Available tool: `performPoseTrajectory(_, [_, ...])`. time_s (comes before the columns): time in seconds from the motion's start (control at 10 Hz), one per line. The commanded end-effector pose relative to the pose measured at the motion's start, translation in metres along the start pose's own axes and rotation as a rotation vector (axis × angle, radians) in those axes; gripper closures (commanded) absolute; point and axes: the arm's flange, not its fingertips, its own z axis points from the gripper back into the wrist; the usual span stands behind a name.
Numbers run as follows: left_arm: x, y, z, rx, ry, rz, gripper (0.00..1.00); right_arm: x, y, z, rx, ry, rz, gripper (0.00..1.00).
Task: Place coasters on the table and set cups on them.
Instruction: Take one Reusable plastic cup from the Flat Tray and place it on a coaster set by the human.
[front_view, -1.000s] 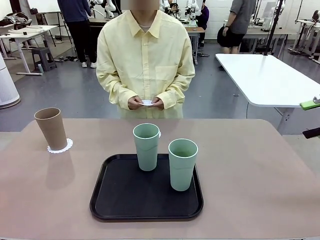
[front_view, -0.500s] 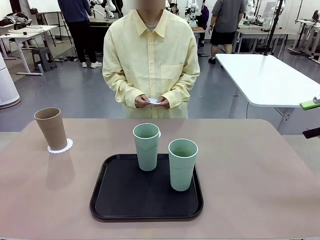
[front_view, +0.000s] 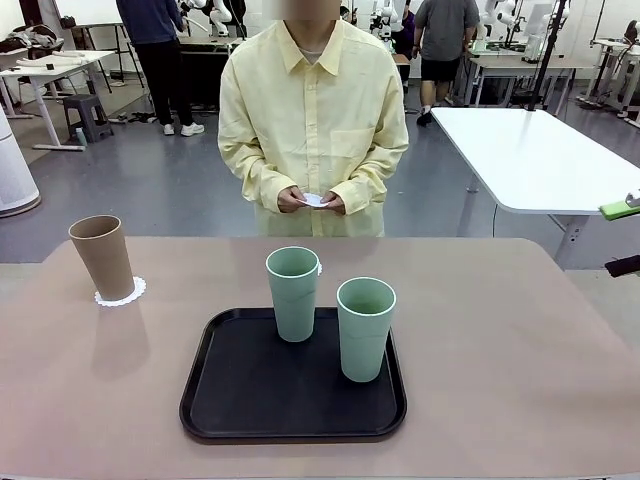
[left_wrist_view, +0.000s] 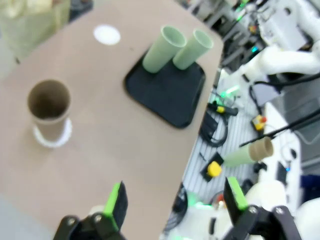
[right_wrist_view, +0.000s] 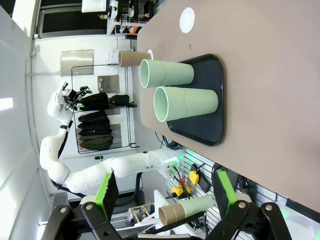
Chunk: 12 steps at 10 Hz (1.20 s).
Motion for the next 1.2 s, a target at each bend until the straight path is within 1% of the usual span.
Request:
performPoseTrajectory(0.0, [0.025,-0.021,-0.055,0.002,0.151,-0.167,0.0,0.003,0.001,-0.001,0.039,-0.013,0.019,0.0])
performPoseTrajectory(0.1, [0.034,-0.029,-0.067,0.005,0.182,-0.201,0.0,0.003,0.001,-0.001,0.039,-0.013,0.019,0.0])
performPoseTrajectory(0.2, [0.047,-0.041,-0.089,0.0,0.244,-0.26,0.0,0.003,0.001,-0.001,0.039,-0.013,0.019,0.0])
performPoseTrajectory(0.3, [0.059,-0.049,-0.117,0.033,0.304,-0.316,0.0,0.003,0.001,-0.001,0.039,-0.013,0.019,0.0])
performPoseTrajectory(0.5, [0.078,-0.049,-0.161,0.08,0.328,-0.377,0.0,0.003,0.001,-0.001,0.039,-0.013,0.019,0.0])
performPoseTrajectory(0.7, [0.093,-0.046,-0.199,0.131,0.305,-0.473,0.0,0.003,0.001,-0.001,0.039,-0.013,0.019,0.0])
performPoseTrajectory(1.0, [0.099,-0.026,-0.249,0.287,0.17,-0.608,0.0,0.003,0.001,-0.001,0.039,-0.013,0.019,0.0])
performPoseTrajectory(1.1, [0.097,-0.014,-0.264,0.287,0.142,-0.617,0.0,0.003,0.001,-0.001,0.039,-0.013,0.019,0.0])
